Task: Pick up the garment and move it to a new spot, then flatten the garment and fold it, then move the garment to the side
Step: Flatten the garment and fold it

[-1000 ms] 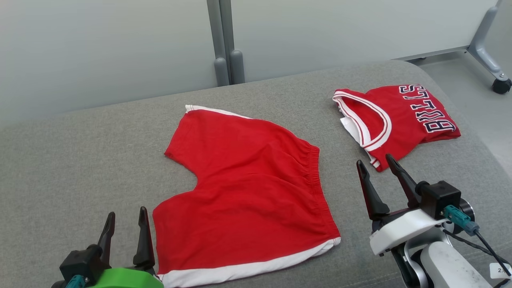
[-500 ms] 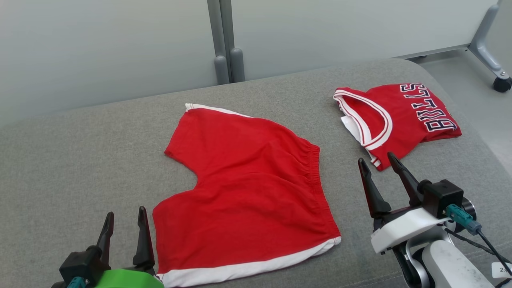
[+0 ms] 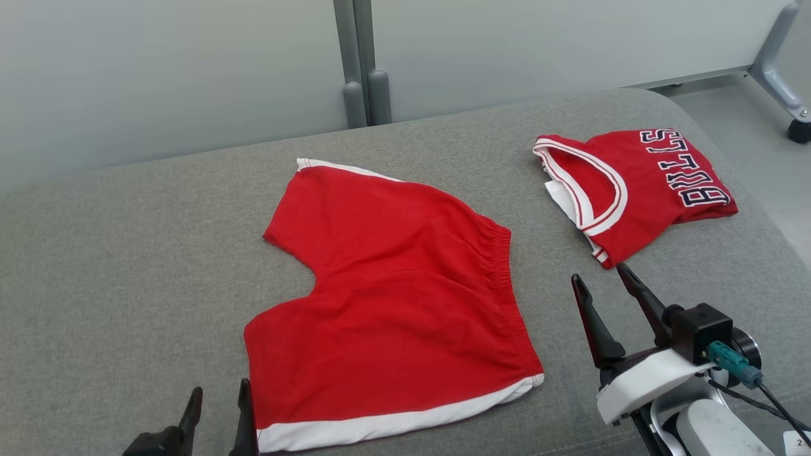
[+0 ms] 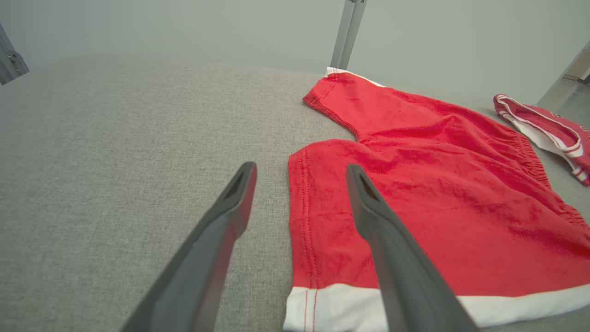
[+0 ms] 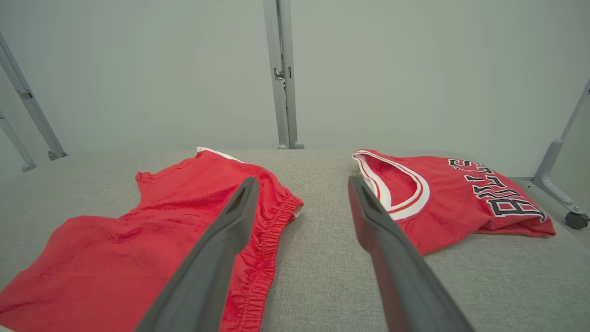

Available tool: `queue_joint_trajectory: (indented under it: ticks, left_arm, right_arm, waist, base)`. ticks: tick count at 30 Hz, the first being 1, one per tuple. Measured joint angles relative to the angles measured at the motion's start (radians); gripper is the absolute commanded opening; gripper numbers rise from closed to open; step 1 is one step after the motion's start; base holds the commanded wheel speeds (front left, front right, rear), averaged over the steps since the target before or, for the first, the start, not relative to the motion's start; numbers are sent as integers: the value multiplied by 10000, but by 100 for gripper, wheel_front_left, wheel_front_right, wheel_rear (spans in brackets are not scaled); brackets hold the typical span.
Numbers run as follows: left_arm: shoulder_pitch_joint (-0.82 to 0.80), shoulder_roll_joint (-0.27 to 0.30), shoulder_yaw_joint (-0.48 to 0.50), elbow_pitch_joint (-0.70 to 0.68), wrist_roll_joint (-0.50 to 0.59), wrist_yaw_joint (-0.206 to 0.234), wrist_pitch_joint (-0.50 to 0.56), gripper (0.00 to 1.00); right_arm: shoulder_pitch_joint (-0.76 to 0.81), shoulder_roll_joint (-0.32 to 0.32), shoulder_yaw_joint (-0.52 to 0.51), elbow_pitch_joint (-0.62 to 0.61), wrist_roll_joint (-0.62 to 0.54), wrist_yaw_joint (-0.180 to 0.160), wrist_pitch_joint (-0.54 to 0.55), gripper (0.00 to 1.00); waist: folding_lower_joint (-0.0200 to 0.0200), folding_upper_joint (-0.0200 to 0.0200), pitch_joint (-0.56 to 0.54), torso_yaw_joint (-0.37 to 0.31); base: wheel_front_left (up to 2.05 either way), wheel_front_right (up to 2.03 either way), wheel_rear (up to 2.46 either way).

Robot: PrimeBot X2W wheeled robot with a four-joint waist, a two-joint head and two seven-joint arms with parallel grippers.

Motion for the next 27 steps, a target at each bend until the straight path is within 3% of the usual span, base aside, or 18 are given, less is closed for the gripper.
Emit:
queue_joint_trajectory:
  ticks: [4, 10, 23, 25, 27]
  left_arm:
    - [244, -4, -186, 134, -188, -90, 522, 100]
    - [664, -8, 21, 328, -1386, -261, 1453, 100]
    - [654, -25, 38, 17, -2583, -717, 2299, 100]
    - [653, -25, 13, 12, -2690, -717, 2330, 83]
    - [651, -25, 13, 17, -2711, -717, 2405, 78]
  right_arm:
    - [285, -161, 4, 98, -12, 84, 0, 100]
    - [324, -136, -42, 167, 17, 234, 0, 100]
    - [314, -40, -148, 345, 23, 493, 0, 100]
    - [313, -21, -151, 370, 23, 495, 0, 100]
    - [313, 4, -151, 391, 21, 497, 0, 100]
  waist:
    - [0, 0, 125, 103]
    - [0, 0, 466, 217]
    - [0, 0, 839, 203]
    - [0, 0, 857, 196]
    - [0, 0, 872, 185]
  base:
    - [0, 0, 0]
    - [0, 0, 0]
    - [0, 0, 0]
    - [0, 0, 0]
    - [0, 0, 0]
